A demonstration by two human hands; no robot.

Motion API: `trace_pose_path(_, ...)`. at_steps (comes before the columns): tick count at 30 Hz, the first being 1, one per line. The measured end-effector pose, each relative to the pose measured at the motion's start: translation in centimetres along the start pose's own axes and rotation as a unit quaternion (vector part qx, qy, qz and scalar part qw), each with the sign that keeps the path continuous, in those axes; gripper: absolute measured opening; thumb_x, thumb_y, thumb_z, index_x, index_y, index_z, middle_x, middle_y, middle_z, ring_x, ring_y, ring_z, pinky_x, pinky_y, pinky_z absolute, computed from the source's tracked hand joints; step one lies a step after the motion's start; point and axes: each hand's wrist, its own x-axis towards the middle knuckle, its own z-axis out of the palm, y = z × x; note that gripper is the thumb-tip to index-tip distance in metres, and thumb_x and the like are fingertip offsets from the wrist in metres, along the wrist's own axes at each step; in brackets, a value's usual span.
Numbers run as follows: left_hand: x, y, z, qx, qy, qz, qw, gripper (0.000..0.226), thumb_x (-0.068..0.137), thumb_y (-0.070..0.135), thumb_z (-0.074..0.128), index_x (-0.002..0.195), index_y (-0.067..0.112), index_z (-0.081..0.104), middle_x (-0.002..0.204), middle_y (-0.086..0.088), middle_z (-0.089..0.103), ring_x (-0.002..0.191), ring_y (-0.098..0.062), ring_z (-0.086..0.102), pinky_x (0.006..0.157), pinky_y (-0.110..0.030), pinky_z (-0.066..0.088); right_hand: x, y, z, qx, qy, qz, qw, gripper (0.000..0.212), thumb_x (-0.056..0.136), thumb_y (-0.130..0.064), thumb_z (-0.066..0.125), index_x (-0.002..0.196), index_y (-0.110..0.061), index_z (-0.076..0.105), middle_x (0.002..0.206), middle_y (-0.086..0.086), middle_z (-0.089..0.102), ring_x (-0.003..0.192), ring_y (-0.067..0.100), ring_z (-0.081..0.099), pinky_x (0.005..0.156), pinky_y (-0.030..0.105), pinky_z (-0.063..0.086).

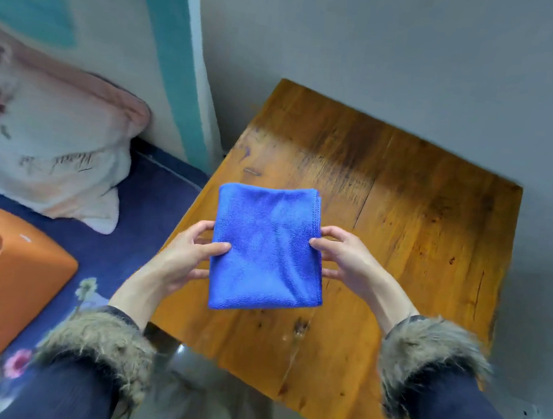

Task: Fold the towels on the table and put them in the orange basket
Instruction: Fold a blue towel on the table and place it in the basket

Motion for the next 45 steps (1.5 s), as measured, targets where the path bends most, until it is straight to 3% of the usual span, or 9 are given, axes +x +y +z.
trace_pose_path(10, -12.8, -3.0, -18.9, -0.13, 0.146, 0.076, 0.978, 0.025, 0.087, 0.002, 0.059, 0.103, 0.021, 0.056, 0.094, -0.003, 0.064, 0.072, -0.012, 0.065, 0.057, -0.028, 0.052, -2.8, -4.7, 22.4, -0.08, -0.129, -0.049, 0.987, 0.011, 0.088, -0.012, 0.057, 0.093, -0.02, 0.062, 0.084, -0.004, 0.065, 0.072, 0.013, 0.056, 0.063, 0.026, 0.046)
trace_pose_path(15, -19.0, -6.7, -28.8, -0.169, 0.234, 0.094, 0.953, 0.025, 0.087, 0.001, 0.059, 0.107, 0.015, 0.053, 0.096, -0.005, 0.063, 0.079, -0.018, 0.061, 0.066, -0.031, 0.047, -3.5, -4.6, 35.9, -0.123, -0.204, -0.04, 0.97, 0.011, 0.09, -0.012, 0.057, 0.096, -0.016, 0.064, 0.082, 0.0, 0.066, 0.065, 0.014, 0.06, 0.063, 0.028, 0.048)
trace_pose_path(21, -22.8, -11.8, -39.1, -0.21, 0.337, 0.069, 0.915, 0.026, 0.087, 0.003, 0.059, 0.098, 0.025, 0.053, 0.105, -0.006, 0.058, 0.087, -0.023, 0.058, 0.08, -0.041, 0.044, -3.1, -3.5, 50.7, -0.218, -0.24, -0.064, 0.944, 0.015, 0.088, -0.007, 0.056, 0.101, -0.014, 0.059, 0.077, 0.001, 0.06, 0.054, 0.01, 0.056, 0.055, 0.023, 0.045)
trace_pose_path(25, -21.8, -14.2, -43.6, -0.248, 0.382, 0.034, 0.89, 0.03, 0.088, 0.004, 0.058, 0.113, 0.019, 0.051, 0.097, -0.005, 0.058, 0.079, -0.022, 0.057, 0.074, -0.039, 0.042, -0.5, -3.0, 57.3, -0.263, -0.259, -0.056, 0.927, 0.012, 0.088, -0.007, 0.057, 0.094, -0.016, 0.058, 0.078, 0.002, 0.058, 0.062, 0.012, 0.051, 0.053, 0.021, 0.042)
trace_pose_path(30, -16.7, -17.2, -49.0, -0.255, 0.437, -0.021, 0.862, 0.033, 0.087, 0.005, 0.058, 0.116, 0.018, 0.047, 0.102, -0.007, 0.057, 0.091, -0.025, 0.057, 0.076, -0.035, 0.044, 6.2, -1.0, 64.4, -0.321, -0.26, -0.026, 0.91, 0.012, 0.085, -0.005, 0.059, 0.088, -0.017, 0.059, 0.089, 0.009, 0.058, 0.081, 0.022, 0.054, 0.073, 0.038, 0.046)
trace_pose_path(34, -11.7, -20.1, -51.7, -0.214, 0.471, -0.089, 0.851, 0.031, 0.087, 0.008, 0.057, 0.114, 0.021, 0.047, 0.102, -0.005, 0.059, 0.089, -0.024, 0.057, 0.06, -0.029, 0.042, 12.2, 2.0, 68.3, -0.364, -0.247, 0.035, 0.897, 0.015, 0.087, -0.002, 0.053, 0.084, -0.016, 0.056, 0.08, 0.004, 0.057, 0.071, 0.017, 0.055, 0.067, 0.032, 0.047)
trace_pose_path(38, -7.7, -23.6, -53.8, -0.156, 0.493, -0.161, 0.841, 0.031, 0.086, 0.011, 0.057, 0.116, 0.018, 0.051, 0.104, -0.007, 0.063, 0.094, -0.029, 0.06, 0.074, -0.035, 0.047, 16.7, 5.6, 70.9, -0.382, -0.242, 0.081, 0.888, 0.02, 0.088, -0.001, 0.051, 0.104, -0.012, 0.053, 0.085, 0.003, 0.057, 0.071, 0.015, 0.054, 0.059, 0.027, 0.047)
trace_pose_path(40, -6.3, -24.8, -54.6, -0.137, 0.501, -0.193, 0.832, 0.035, 0.089, 0.011, 0.055, 0.123, 0.016, 0.049, 0.108, -0.008, 0.062, 0.095, -0.028, 0.058, 0.073, -0.031, 0.042, 18.4, 7.3, 72.0, -0.396, -0.241, 0.089, 0.881, 0.018, 0.088, -0.002, 0.052, 0.103, -0.013, 0.054, 0.088, 0.004, 0.058, 0.077, 0.017, 0.056, 0.06, 0.027, 0.048)
trace_pose_path(45, -4.0, -27.0, -55.7, -0.056, 0.515, -0.248, 0.819, 0.042, 0.091, 0.013, 0.051, 0.132, 0.014, 0.043, 0.123, -0.014, 0.053, 0.111, -0.033, 0.052, 0.085, -0.037, 0.042, 20.6, 10.7, 74.0, -0.451, -0.234, 0.08, 0.858, 0.015, 0.088, -0.007, 0.054, 0.101, -0.015, 0.055, 0.098, 0.007, 0.058, 0.09, 0.024, 0.056, 0.086, 0.046, 0.053)
